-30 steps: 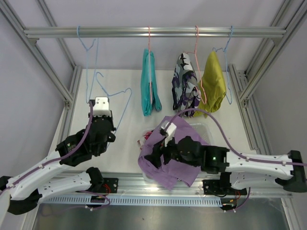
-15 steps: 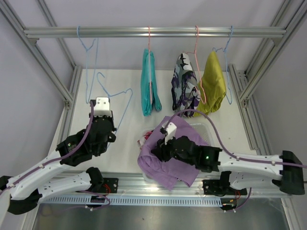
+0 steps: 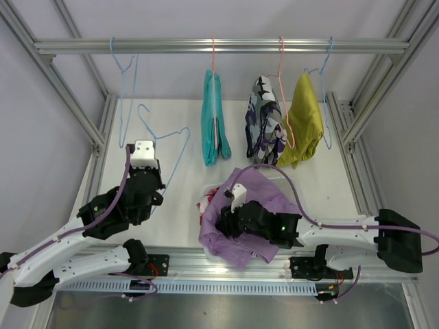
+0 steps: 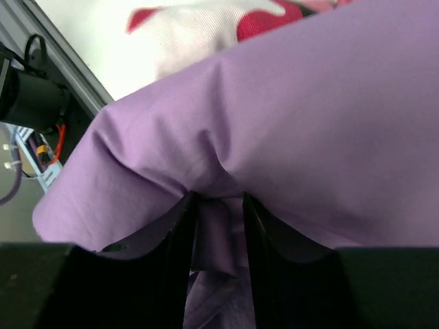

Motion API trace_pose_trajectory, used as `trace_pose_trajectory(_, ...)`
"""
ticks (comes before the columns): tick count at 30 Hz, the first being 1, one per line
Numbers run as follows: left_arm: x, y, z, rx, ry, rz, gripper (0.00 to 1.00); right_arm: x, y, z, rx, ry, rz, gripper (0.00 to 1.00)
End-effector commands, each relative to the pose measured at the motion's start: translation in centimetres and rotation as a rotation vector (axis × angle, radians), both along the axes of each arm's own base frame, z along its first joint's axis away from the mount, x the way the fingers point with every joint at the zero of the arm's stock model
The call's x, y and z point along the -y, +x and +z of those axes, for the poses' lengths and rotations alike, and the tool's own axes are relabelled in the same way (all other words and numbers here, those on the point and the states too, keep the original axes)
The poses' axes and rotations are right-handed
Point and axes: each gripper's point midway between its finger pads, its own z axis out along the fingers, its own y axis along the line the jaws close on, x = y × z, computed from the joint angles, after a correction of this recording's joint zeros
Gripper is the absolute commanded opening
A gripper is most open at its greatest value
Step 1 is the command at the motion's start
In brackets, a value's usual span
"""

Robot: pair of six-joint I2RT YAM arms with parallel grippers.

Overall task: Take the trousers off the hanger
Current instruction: Place the trousers in the bin.

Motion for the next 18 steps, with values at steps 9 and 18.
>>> trace_pose_trajectory(9, -0.3, -0.5, 2.3, 0.029, -0.059, -0.013, 0.0, 5.1, 1.7, 15.2, 0.197, 0.074, -0.103, 0.44)
trace_pose_trajectory(18, 0.0, -0.5, 2.2, 0.019, -0.059, -0.028, 0.0, 7.7, 2.7, 6.1, 0.124, -0.027, -0.198, 0.47)
